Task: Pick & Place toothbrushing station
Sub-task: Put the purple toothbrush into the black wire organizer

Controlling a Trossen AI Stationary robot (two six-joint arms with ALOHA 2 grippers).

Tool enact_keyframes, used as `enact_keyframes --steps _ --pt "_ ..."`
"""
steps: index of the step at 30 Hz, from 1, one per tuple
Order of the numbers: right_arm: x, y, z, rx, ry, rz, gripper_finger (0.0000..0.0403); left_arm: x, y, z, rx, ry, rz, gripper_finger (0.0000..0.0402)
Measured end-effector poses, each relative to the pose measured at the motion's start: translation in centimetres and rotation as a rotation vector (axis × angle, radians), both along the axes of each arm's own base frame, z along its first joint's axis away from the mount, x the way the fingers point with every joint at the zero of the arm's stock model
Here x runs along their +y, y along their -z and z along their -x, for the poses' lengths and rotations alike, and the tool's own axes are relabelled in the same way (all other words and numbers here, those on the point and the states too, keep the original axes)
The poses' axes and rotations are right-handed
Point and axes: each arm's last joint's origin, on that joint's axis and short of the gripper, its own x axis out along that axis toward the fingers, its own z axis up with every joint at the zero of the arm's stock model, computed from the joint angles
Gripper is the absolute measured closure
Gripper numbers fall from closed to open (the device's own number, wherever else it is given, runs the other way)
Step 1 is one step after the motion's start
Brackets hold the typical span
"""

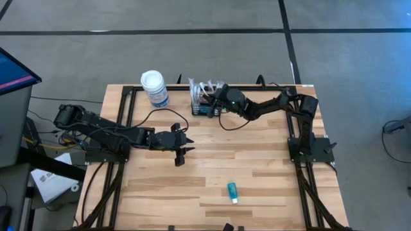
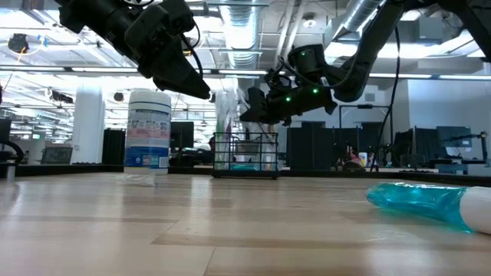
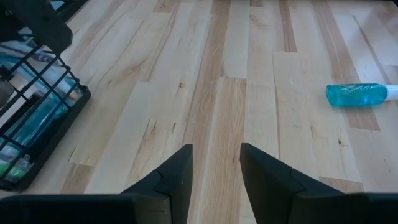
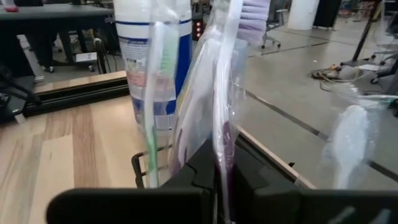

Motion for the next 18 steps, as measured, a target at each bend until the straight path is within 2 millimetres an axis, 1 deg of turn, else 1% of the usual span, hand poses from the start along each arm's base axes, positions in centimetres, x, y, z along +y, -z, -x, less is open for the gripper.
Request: enact_keyframes --steps 3,7,10,14,18 --pt "0.2 -0.1 0.5 -0.009 0.011 0.007 0.0396 0.0 0.2 0.1 0.006 0.001 0.001 0.0275" --pt "0.4 -1.0 1.1 -0.028 0.025 0.024 0.0395 0.1 1.3 0.7 0.037 -0.001 0.000 0.0275" --pt "0.7 -1.3 1.9 -0.038 0.042 0.042 0.0398 0.2 1.9 0.9 0.024 -0.007 0.006 0.0275" --pt "1.3 -1.8 3.4 -0.117 0.048 0.072 0.0398 0.2 1.7 0.8 -0.016 -0.008 0.012 0.0275" --pt "1.9 -1.3 4.9 -0.217 0.055 0.089 0.0399 0.1 1.4 0.6 -0.052 -0.008 0.017 0.0275"
